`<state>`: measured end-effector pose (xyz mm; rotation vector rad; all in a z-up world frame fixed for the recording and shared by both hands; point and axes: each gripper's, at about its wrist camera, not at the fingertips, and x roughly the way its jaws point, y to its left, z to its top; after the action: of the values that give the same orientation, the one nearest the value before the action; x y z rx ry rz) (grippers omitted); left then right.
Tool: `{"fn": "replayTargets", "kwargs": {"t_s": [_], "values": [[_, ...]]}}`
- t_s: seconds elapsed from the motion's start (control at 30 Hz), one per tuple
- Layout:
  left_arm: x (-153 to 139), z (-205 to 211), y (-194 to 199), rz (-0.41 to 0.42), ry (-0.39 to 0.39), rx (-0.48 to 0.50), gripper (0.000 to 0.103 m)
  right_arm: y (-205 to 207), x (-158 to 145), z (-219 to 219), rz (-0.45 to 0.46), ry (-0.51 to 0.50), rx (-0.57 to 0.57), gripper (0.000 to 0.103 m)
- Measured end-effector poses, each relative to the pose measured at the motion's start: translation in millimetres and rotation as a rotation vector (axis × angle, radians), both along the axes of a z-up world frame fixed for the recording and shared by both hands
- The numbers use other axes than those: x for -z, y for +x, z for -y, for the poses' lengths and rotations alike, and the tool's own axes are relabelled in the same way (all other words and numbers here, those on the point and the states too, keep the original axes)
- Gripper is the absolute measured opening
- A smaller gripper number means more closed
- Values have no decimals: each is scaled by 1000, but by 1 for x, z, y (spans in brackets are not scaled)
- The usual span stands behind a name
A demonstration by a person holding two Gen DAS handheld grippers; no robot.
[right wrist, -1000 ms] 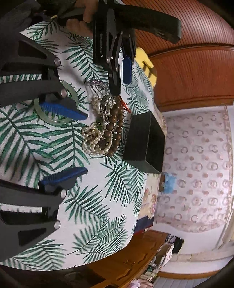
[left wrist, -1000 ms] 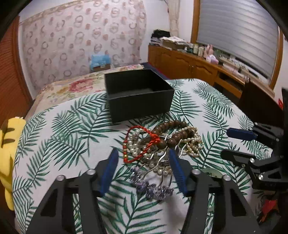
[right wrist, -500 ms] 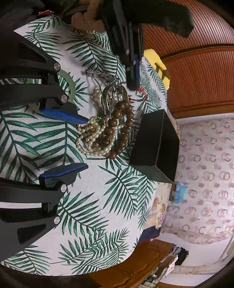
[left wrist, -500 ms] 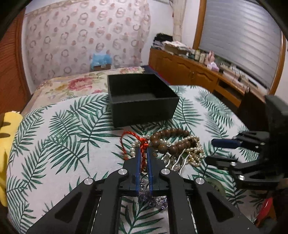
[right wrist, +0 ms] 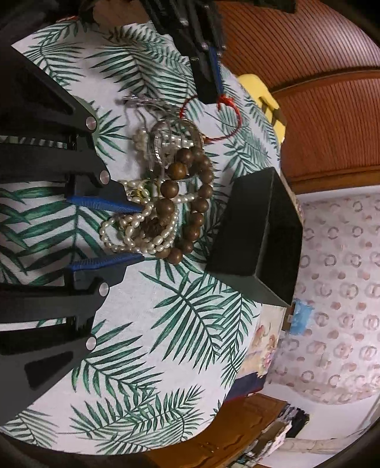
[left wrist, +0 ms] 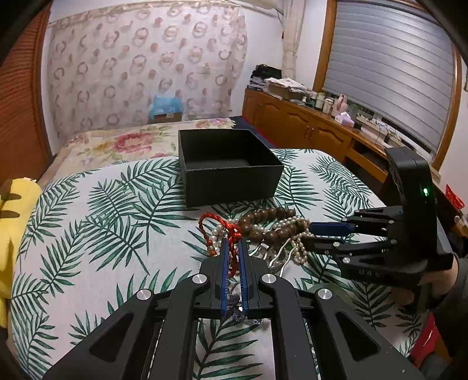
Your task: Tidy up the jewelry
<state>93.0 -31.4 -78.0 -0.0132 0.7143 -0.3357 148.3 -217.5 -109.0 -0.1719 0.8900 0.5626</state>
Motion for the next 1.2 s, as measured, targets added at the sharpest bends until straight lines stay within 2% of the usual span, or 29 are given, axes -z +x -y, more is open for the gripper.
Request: {"fn": "replayTargets", "kwargs": {"t_s": [0.1, 0.17, 0.27, 0.3, 0.5, 0.77, 1.2], "values": [[1, -2, -2, -1, -6, -3, 6, 0, 1, 0, 4, -3, -4, 28], [1, -2, -2, -1, -6, -4, 6, 0, 1, 0, -3, 9, -11, 16], [1, -3, -2, 0, -5, -3, 6, -1, 1, 3, 1, 10, -7, 15], [2, -3, -2, 0, -3, -3, 6, -2, -1, 6, 6, 12, -6, 10], [0, -3, -4, 6, 1, -2, 6, -8, -17, 20, 49, 26, 11, 10], [-9, 0, -7, 25, 4, 0, 6, -21, -62, 29, 154, 37, 3, 10], [-28, 5, 7, 71, 16, 24, 6, -8, -123, 31, 259, 48, 0, 10]]}}
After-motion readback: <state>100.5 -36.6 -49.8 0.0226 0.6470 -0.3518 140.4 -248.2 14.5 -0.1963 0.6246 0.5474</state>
